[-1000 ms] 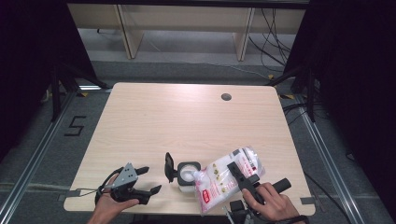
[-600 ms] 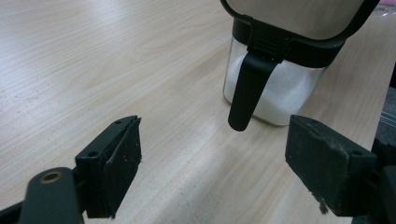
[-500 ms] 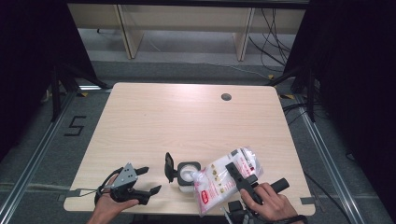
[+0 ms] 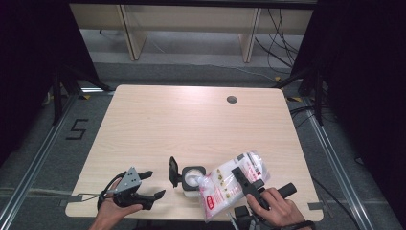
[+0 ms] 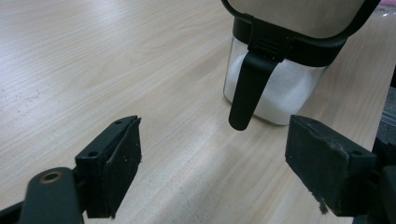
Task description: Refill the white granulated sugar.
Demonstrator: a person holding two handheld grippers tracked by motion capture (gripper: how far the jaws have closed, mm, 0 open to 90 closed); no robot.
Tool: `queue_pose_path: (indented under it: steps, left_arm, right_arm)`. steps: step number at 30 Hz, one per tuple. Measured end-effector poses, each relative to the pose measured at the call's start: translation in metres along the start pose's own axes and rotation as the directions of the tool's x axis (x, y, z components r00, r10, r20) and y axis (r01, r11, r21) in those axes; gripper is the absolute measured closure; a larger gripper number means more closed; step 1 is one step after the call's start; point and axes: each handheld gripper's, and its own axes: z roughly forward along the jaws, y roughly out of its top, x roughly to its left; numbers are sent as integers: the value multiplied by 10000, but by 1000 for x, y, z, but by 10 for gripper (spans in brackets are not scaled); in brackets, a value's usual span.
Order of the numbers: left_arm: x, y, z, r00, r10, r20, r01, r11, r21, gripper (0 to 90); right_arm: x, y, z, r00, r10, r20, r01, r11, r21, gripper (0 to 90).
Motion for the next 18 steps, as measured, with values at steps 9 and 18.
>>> queue_pose_path:
  steps: [9,18]
  left_arm:
    - [1,1,-1,10000,8,-22,-9,10000,-64,178]
    - [0,0,0,9998,182,-5,-182,9998,-18,178]
  right_arm:
    - [-1,0,-2,9998,-161,66,161,9998,110,623]
    - [-1,3,-1,9999,-119,27,118,9998,131,623]
